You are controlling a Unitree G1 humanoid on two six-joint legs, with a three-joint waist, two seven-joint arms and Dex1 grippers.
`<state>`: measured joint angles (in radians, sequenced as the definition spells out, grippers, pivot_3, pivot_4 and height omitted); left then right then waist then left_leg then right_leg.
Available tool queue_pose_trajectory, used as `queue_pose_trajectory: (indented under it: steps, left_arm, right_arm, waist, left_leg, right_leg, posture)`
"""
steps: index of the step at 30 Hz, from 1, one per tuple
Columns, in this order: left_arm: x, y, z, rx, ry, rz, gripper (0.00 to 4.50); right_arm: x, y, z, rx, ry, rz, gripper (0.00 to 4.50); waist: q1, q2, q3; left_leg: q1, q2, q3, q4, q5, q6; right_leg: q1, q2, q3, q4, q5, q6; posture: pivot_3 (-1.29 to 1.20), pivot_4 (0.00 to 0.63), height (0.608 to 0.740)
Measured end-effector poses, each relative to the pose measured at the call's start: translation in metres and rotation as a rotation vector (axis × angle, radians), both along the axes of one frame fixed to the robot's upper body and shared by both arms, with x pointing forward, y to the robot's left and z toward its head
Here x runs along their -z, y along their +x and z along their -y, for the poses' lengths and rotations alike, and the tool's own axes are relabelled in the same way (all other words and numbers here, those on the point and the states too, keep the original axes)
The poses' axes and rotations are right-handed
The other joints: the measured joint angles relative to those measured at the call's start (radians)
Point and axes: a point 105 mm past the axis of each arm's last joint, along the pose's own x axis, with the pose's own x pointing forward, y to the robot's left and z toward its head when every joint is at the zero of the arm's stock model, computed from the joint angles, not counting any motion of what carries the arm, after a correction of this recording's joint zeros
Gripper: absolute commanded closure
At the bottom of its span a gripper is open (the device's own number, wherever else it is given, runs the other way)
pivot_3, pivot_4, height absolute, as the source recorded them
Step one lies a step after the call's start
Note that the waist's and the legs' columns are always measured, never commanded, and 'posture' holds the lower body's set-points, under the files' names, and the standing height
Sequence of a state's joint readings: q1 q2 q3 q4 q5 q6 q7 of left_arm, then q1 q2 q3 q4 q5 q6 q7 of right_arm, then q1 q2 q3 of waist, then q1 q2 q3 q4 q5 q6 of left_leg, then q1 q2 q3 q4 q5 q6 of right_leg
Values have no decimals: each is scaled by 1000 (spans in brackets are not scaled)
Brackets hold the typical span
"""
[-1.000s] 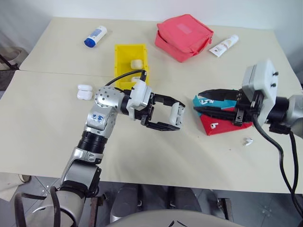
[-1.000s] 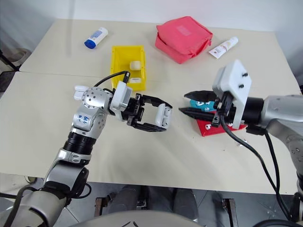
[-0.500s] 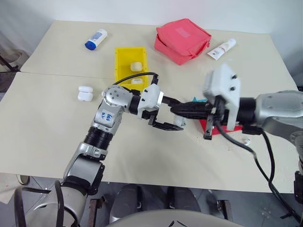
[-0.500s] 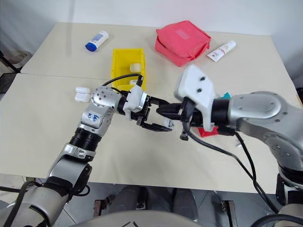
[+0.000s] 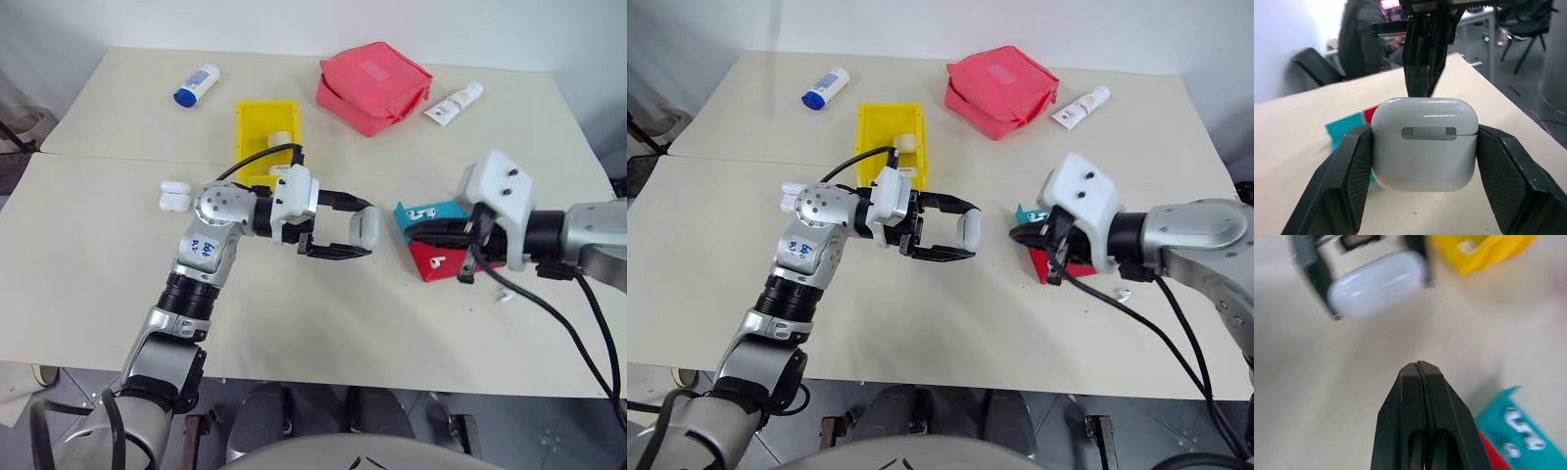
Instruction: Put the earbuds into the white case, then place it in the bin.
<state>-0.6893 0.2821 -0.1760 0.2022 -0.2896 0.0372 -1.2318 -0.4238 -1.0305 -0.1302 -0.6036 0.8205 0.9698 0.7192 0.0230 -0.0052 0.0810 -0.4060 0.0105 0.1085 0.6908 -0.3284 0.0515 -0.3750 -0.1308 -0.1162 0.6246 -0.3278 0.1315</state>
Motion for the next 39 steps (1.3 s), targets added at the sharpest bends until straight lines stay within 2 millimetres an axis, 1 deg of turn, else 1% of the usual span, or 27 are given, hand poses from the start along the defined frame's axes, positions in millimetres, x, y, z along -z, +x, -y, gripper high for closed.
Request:
queue_pose_trajectory:
  steps: [1, 2, 3, 6, 8, 10, 13, 15, 17, 20, 22, 23, 25, 26, 28, 30, 31, 33, 37, 38, 39]
  left_arm:
    - [1, 0, 0, -11, -6, -8, 1692]
    - [1, 1, 0, -21, -12, -13, 1692]
    - [1, 2, 0, -39, -23, -18, 1692]
    - [0, 11, -5, -118, -60, -31, 1692]
    - [-3, 19, -10, -179, -90, -36, 1692]
    - [-5, 28, -13, -238, -113, -42, 1692]
    - [-14, 55, -23, -400, -157, -48, 1692]
    - [-21, 74, -34, -523, -181, -38, 1692]
    - [-26, 98, -56, -691, -202, -43, 1692]
    - [-27, 125, -89, -909, -213, -52, 1692]
    - [-22, 136, -105, -1007, -209, -69, 1692]
    - [-18, 139, -108, -1025, -206, -84, 1692]
    - [-8, 140, -108, -1018, -195, -112, 968]
    - [-2, 139, -107, -1008, -185, -127, 737]
    - [9, 138, -103, -975, -168, -163, 103]
    - [14, 138, -99, -953, -155, -176, 42]
    - [12, 139, -98, -949, -157, -171, 42]
    - [3, 139, -98, -939, -170, -137, 42]
    - [-9, 137, -106, -922, -176, -68, 42]
    - [-13, 130, -108, -887, -173, -27, 42]
    - [-17, 118, -111, -841, -163, 45, 42]
  right_arm:
    - [-3, 0, 1, -11, 70, 12, 4319]
    - [-2, -2, 4, -17, 104, 10, 4127]
    - [4, -4, 10, -22, 127, -14, 3959]
    - [23, -6, 26, -17, 170, -88, 2960]
    - [26, -8, 28, -45, 192, -105, 2389]
    - [24, -9, 26, -77, 214, -95, 1704]
    - [16, -3, 25, -80, 238, -45, 691]
    - [14, 0, 26, -67, 231, -26, 33]
    - [16, 1, 25, -62, 240, -20, 33]
    - [17, 4, 23, -55, 242, -15, 33]
    - [16, 5, 21, -59, 240, -10, 33]
    - [15, 6, 20, -60, 238, -9, 33]
    - [15, 8, 19, -62, 234, -7, 0]
    - [14, 9, 20, -60, 235, -2, 0]
    - [9, 13, 21, -56, 235, 15, 0]
    - [6, 14, 20, -60, 236, 25, 0]
    - [5, 14, 20, -62, 236, 29, 0]
    - [5, 15, 21, -62, 231, 31, 0]
    - [7, 16, 23, -56, 232, 21, 0]
    - [6, 16, 23, -65, 231, 27, 0]
    - [5, 15, 24, -80, 235, 35, 0]
  waist:
    - [0, -1, -2]
    - [1, -1, -2]
    - [5, -2, -2]
    - [4, -4, -4]
    - [2, -4, -5]
    - [-1, -3, -6]
    - [-1, -3, -7]
    - [1, -5, -8]
    - [1, -7, -10]
    - [1, -7, -10]
    - [0, -7, -10]
    - [1, -8, -10]
    - [3, -8, -11]
    - [3, -9, -11]
    - [1, -10, -12]
    - [-1, -10, -12]
    - [-2, -10, -12]
    - [-3, -10, -12]
    - [-10, -10, -12]
    - [-12, -10, -12]
    - [-22, -9, -13]
  left_leg:
    - [0, 0, -1, 0, 0, 0]
    - [0, -1, 0, 0, 0, 0]
    - [0, -2, -1, 0, 0, 0]
    - [0, -3, -1, 1, -1, 1]
    - [0, -2, -1, 1, -1, 1]
    - [1, -1, 0, 1, 0, 1]
    - [1, 0, 0, 2, 0, 0]
    - [1, 0, 0, 2, 0, 0]
    - [1, -1, 0, 2, 0, 0]
    - [1, -2, 0, 2, 0, 0]
    - [1, -2, -1, 2, 0, 0]
    - [1, -2, -1, 2, 0, 0]
    - [1, -5, -1, 2, 0, 0]
    - [1, -8, -2, 2, 0, 0]
    - [0, -8, -2, 2, 0, 0]
    - [0, -8, -2, 2, 0, 0]
    - [0, -8, -2, 2, 0, 0]
    - [0, -8, -2, 2, 0, 0]
    - [1, -8, -2, 2, 0, 0]
    - [1, -8, -2, 1, 0, 0]
    - [1, -8, -2, 0, 0, 0]
  right_leg:
    - [0, 0, 0, 0, 0, 0]
    - [0, 0, 0, 0, 0, 0]
    - [1, -1, 0, 0, 0, 0]
    - [1, -2, 0, 0, 0, 0]
    - [1, -1, 0, 1, 0, 0]
    - [1, 0, 0, 1, 0, 0]
    - [1, 0, 0, 1, 0, 0]
    - [1, 0, 0, 1, 0, 0]
    - [1, 0, 0, 2, 0, 0]
    - [1, -1, 0, 2, 0, 0]
    - [1, -1, 0, 2, 0, 0]
    - [1, -1, 0, 2, 0, 0]
    - [1, -1, 0, 2, 0, 0]
    - [1, -2, 0, 2, 0, 0]
    - [1, -2, -1, 2, 0, 0]
    - [1, -1, -1, 2, 0, 0]
    - [1, -1, -1, 2, 0, 0]
    - [1, -1, -1, 2, 0, 0]
    - [1, -1, -1, 3, 0, 0]
    - [0, -1, -1, 3, 0, 0]
    - [0, -2, -1, 3, 0, 0]
  posture:
    - [0, 0, 740]
    - [0, 0, 740]
    - [0, 0, 740]
    - [0, 0, 740]
    - [0, 0, 740]
    - [0, 0, 740]
    - [0, 0, 740]
    - [0, 0, 740]
    - [0, 0, 740]
    - [0, 0, 740]
    - [0, 0, 740]
    - [0, 0, 740]
    - [0, 0, 740]
    - [0, 0, 740]
    - [0, 0, 740]
    - [0, 0, 740]
    - [0, 0, 740]
    - [0, 0, 740]
    - [0, 0, 740]
    - [0, 0, 740]
    - [0, 0, 740]
